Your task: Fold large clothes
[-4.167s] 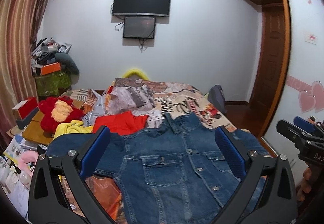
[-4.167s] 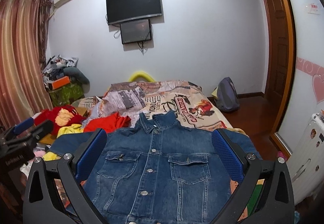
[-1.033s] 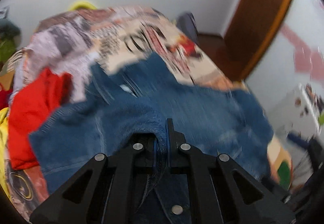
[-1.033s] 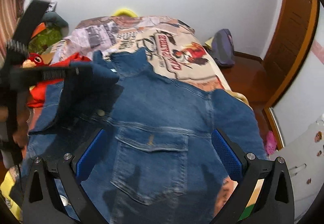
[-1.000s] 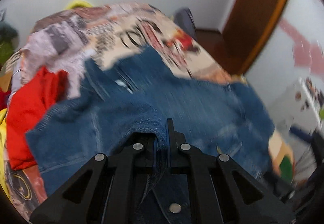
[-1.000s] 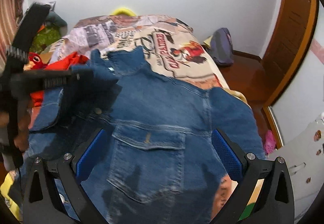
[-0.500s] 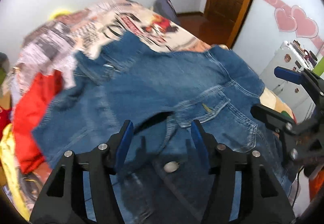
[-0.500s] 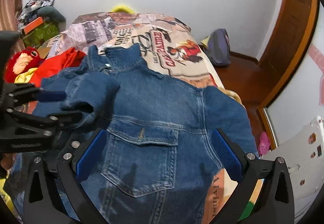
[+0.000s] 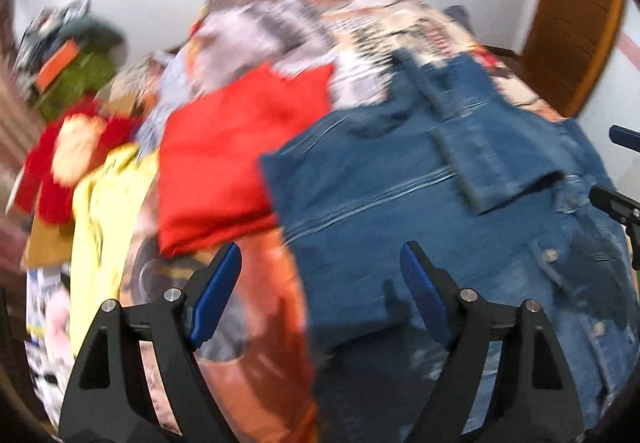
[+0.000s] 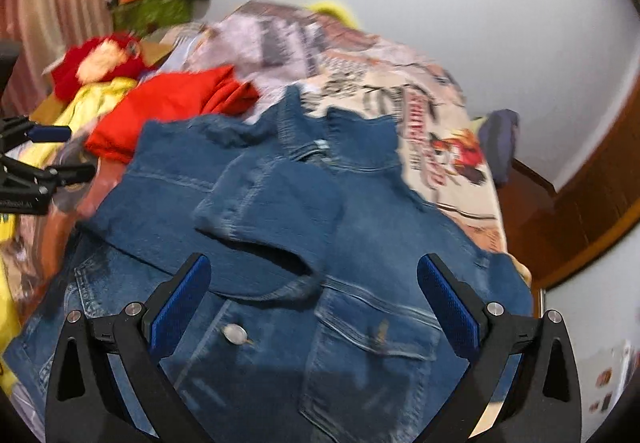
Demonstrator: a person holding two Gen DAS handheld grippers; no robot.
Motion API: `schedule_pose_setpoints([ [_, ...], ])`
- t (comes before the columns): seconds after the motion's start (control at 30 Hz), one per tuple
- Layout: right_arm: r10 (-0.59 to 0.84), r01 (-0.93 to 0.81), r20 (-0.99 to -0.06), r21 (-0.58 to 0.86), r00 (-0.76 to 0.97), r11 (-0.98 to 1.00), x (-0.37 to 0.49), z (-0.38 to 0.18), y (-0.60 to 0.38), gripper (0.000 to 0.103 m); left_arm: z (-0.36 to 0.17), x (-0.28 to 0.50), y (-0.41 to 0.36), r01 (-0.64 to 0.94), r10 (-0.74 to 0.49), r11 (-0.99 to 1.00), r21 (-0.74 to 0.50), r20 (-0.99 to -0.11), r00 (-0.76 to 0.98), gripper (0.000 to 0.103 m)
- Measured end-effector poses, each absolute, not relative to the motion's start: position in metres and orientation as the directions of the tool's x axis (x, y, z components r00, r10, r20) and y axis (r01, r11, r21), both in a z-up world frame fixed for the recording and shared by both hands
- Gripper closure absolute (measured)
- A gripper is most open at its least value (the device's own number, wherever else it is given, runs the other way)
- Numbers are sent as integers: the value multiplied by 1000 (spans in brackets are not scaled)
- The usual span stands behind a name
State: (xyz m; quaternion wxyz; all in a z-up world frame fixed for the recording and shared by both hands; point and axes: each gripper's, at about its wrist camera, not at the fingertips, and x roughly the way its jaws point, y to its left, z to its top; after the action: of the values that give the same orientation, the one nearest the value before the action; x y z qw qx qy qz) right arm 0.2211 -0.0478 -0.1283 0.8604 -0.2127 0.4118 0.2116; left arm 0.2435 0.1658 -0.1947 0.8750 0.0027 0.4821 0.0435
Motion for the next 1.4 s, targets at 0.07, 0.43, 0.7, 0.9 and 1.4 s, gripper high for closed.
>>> schedule_pose_setpoints([
  [0.07, 182, -581, -818, -212, 545, 786, 226, -141, -30, 2, -209, 237, 184, -117, 85, 993, 29, -860, 504, 22],
  [0.43, 106, -731, -897, -275, 428, 625, 242, -197, 26, 27, -264, 224, 207, -177, 24, 983, -53, -913, 407, 22],
  [0.7, 136, -742, -898, -250, 417, 622, 251, -196, 30, 79, -283, 224, 208, -204, -13, 974, -98, -925, 380, 21],
  [0.9, 177, -677, -850, -251, 496, 692, 254, -164, 18, 91, -282, 222, 209, -221, -6, 971, -95, -928, 372, 21],
  [1.4, 225, -383, -721, -60, 655, 922, 266, -79, -111, 95, -248, 215, 196, -220, 57, 975, -38, -910, 411, 21],
])
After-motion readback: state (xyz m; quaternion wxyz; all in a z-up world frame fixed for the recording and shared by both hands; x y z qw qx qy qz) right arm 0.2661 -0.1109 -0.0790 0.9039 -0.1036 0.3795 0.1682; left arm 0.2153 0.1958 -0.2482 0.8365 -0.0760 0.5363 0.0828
